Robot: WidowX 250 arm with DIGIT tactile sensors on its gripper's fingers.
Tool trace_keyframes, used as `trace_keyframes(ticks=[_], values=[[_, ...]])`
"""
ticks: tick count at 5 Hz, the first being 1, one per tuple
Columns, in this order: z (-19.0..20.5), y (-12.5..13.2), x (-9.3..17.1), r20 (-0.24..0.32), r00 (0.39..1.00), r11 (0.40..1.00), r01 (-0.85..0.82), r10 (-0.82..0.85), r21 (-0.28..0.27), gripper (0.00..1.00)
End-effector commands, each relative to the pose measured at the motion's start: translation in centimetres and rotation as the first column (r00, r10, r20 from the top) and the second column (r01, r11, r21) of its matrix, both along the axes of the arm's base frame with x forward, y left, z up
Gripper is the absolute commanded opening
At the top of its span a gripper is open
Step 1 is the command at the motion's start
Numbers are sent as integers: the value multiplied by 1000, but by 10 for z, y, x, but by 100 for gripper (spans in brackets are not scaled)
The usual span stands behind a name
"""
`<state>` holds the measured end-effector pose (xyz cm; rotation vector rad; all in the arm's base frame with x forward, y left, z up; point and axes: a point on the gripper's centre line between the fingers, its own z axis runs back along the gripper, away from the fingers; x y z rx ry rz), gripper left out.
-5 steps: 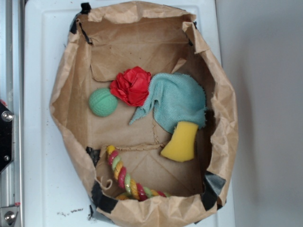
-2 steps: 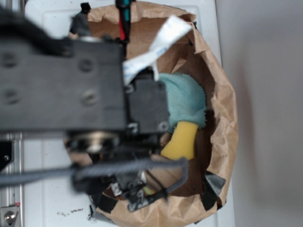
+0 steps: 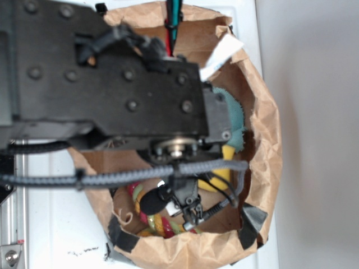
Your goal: Grab the green sponge.
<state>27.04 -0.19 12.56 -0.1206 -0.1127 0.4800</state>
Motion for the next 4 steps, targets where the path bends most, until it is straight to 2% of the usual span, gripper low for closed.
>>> trace_keyframes(ticks=[1, 2, 3, 4], values=[[9, 10, 1, 34, 999, 1000, -20, 19, 14, 100], [9, 10, 1, 34, 999, 1000, -20, 19, 14, 100], [-11, 8, 16, 106, 981, 987, -162, 160, 8, 100], [-24, 14, 34, 139, 967, 977, -214, 214, -19, 100]])
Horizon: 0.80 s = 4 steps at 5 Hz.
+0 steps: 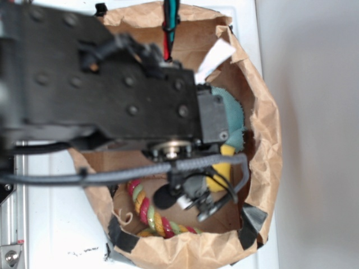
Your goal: Grab the green sponge.
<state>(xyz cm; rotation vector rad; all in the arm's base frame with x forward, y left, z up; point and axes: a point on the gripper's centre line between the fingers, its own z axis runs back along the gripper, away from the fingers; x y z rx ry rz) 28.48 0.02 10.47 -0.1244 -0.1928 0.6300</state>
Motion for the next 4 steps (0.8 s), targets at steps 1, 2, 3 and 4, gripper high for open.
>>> trace_keyframes(ticks=[1, 2, 3, 4], values=[[-12, 20, 37, 54, 995, 993, -85, 89, -83, 100], [-23, 18, 47, 37, 994, 987, -102, 107, -121, 100], [-27, 15, 59, 27, 990, 977, -135, 141, -167, 100], [-25, 11, 60, -15, 981, 964, -193, 194, -184, 100]])
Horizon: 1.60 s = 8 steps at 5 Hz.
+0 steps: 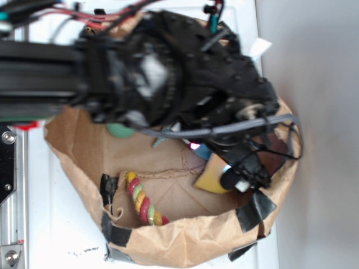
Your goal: Grab the green sponge.
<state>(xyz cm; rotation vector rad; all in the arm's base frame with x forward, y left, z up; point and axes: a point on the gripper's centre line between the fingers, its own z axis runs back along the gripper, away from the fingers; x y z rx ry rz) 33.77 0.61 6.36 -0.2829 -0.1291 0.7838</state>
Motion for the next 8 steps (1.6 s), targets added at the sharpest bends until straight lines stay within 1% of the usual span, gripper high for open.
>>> trace_keyframes(ticks=[1, 2, 3, 4, 5, 6, 7, 8], values=[[13, 8, 11, 11, 998, 998, -68, 68, -8, 100], [4, 3, 8, -25, 997, 997, -67, 66, -25, 100], [-2, -9, 5, -59, 997, 997, -53, 50, -54, 100], [-4, -12, 4, -54, 997, 997, -54, 51, -57, 100], [-18, -19, 1, -80, 997, 999, -22, 19, -38, 100], [-27, -23, -2, -108, 993, 998, -47, 42, -45, 0], [-28, -16, -3, -104, 993, 998, -61, 58, -21, 0], [-12, -6, -4, -60, 998, 1000, -4, 5, 13, 0]])
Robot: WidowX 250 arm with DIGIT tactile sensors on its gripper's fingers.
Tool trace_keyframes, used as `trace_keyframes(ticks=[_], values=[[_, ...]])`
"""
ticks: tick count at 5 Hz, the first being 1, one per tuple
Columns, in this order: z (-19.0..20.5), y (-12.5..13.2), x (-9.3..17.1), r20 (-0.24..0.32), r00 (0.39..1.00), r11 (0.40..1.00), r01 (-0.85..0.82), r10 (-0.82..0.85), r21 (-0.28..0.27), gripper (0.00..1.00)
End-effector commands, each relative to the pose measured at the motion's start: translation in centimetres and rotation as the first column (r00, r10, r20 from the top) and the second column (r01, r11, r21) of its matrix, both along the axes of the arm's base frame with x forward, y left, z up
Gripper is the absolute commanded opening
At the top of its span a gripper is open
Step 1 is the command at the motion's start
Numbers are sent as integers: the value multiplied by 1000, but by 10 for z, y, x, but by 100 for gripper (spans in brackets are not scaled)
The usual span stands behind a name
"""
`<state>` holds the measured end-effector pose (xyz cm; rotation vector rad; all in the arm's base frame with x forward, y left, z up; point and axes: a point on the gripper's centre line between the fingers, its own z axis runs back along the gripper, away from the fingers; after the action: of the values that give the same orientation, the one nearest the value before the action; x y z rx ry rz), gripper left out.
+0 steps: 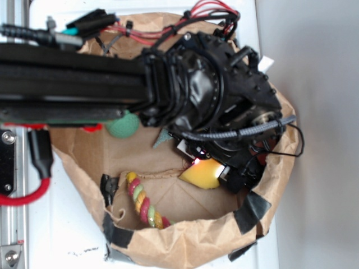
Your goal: Grab the green sponge.
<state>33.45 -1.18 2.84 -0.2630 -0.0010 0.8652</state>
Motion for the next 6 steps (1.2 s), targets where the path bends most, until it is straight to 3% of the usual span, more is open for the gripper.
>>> trace_keyframes(ticks=[1, 3, 4, 5, 6], values=[[61, 21, -10, 154, 942, 953, 285, -298, 98, 0], [146, 35, -34, 165, 696, 710, 650, -699, 270, 0], [178, 33, -49, 162, 642, 644, 648, -749, 407, 0], [200, 38, -55, 234, 610, 628, 582, -757, 517, 0], [208, 40, -56, 256, 609, 635, 559, -751, 533, 0]])
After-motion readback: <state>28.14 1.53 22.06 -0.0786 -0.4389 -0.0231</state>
